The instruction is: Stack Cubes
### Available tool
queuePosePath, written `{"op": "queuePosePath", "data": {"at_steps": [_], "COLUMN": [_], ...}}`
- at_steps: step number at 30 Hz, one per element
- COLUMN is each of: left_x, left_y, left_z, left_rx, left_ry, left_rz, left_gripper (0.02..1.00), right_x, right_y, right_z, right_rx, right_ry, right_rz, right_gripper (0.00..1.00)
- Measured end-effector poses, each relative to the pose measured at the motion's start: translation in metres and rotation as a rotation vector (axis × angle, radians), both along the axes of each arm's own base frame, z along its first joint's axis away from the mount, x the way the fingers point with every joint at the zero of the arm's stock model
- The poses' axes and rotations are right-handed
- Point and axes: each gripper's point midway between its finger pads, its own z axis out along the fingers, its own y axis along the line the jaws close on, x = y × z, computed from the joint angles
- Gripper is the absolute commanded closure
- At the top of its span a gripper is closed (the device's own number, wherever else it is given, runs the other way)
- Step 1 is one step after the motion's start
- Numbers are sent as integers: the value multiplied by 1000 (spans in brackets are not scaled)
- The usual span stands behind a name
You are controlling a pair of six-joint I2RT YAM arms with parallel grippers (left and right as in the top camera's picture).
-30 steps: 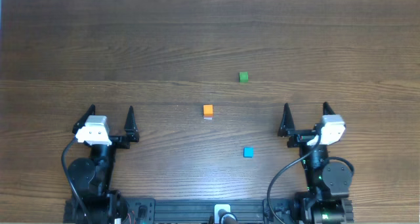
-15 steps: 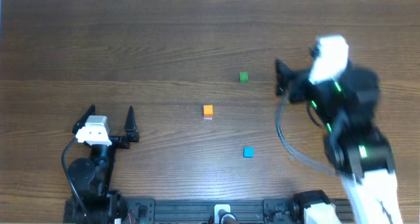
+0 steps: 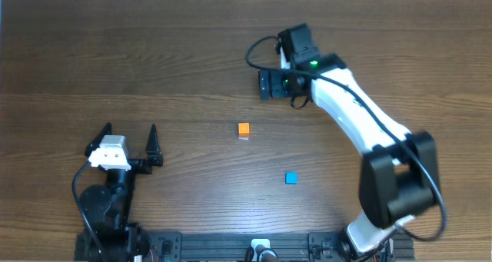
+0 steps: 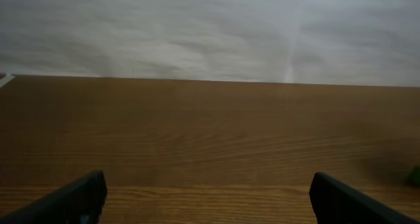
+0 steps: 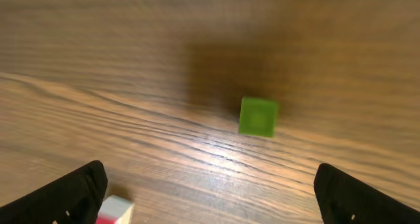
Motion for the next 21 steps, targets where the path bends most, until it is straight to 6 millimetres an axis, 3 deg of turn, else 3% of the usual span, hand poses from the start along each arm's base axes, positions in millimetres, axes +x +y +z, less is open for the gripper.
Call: {"op": "queuePosePath", "data": {"at_steps": [3,7,16,21], "left_x": [0,0,0,0], "left_y": [0,0,0,0], "left_z": [0,0,0,0], "left_rx": [0,0,0,0], "left_ry": [0,0,0,0], "left_rz": [0,0,0,0], "left_gripper": [18,18,18,18], "right_x": [-5,1,24,22], "right_y": [1,2,-10,-16], "right_z": [-34,-49,-22,-24], "right_rx": [-20,-38,-129,-152], "right_ry": [89,126,89,100], "right_rz": [-34,-67,-127,-134], "right_gripper": [7,9,9,9]}}
